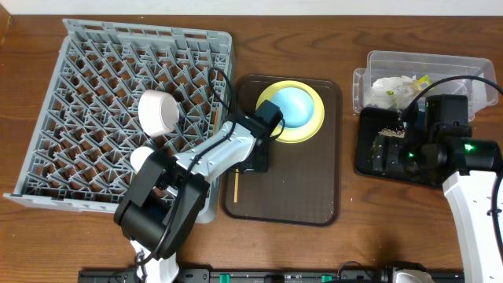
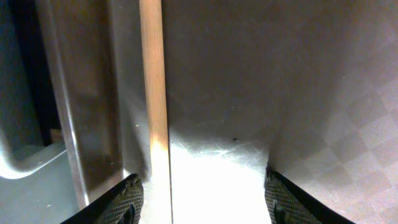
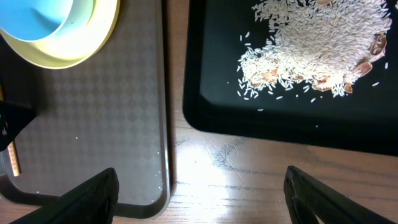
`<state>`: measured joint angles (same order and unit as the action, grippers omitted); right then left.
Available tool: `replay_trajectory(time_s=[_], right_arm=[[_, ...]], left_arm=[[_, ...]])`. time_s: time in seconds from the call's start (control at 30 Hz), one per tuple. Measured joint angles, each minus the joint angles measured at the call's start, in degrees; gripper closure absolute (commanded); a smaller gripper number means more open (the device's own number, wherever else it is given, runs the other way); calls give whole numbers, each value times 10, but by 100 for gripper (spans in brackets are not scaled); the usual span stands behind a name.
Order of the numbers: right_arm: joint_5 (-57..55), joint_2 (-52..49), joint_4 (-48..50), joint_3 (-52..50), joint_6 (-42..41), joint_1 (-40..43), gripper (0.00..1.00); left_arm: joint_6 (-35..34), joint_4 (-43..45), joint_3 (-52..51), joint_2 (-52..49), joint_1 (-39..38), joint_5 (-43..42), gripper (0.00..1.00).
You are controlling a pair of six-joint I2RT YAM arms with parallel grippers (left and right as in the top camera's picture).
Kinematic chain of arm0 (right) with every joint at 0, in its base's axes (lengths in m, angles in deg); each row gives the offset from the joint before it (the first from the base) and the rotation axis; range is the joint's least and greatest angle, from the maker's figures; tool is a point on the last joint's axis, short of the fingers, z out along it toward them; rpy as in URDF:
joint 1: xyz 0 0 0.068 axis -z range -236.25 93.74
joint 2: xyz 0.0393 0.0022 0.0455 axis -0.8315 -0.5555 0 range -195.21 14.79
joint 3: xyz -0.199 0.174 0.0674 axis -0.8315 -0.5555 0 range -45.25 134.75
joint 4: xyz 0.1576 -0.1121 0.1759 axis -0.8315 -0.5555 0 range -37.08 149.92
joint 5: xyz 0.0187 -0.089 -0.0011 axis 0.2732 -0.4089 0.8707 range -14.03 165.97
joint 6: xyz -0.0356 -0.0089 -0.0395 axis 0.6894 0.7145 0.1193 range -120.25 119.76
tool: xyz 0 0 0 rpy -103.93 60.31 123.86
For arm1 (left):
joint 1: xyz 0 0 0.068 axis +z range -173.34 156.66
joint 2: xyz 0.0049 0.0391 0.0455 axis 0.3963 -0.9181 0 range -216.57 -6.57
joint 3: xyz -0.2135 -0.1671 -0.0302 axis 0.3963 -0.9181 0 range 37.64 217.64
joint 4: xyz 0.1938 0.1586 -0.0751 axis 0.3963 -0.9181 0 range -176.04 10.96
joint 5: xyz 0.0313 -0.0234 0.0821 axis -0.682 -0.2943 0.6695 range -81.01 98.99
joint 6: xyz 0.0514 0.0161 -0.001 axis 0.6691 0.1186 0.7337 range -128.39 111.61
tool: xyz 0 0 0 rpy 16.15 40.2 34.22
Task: Sort waste into correct bins and load items into the dishwasher
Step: 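Reach left gripper to the remaining chopstick on the tray, then grasp the second chopstick and place it upright in the rack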
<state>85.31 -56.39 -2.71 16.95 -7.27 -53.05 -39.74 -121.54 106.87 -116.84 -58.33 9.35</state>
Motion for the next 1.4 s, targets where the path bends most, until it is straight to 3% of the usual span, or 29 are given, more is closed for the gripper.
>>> replay_trajectory(time_s=[0.17, 0.23, 0.47, 0.63, 0.73, 0.97, 1.1, 1.4], right_arm=[[0, 0, 0, 0, 0, 0, 17], [0, 0, 0, 0, 0, 0, 17], [0, 0, -5, 0, 0, 0, 19], [0, 0, -6, 0, 0, 0, 18], [0, 0, -6, 0, 0, 0, 18], [0, 0, -8, 0, 0, 0, 18], [0, 0, -8, 0, 0, 0, 18], [0, 0, -8, 0, 0, 0, 18]], left_arm=[[1, 0, -2, 0, 2, -20, 39], [1, 1, -2, 0, 3, -24, 56], [-4, 19, -11, 3, 2, -36, 59], [-15, 38, -27, 13, 3, -32, 85], [-17, 41, -27, 13, 3, -34, 94], [-19, 39, -29, 19, 4, -35, 94], [-6, -11, -29, 35, 15, -28, 94], [95, -99, 37, 193, 78, -12, 94]])
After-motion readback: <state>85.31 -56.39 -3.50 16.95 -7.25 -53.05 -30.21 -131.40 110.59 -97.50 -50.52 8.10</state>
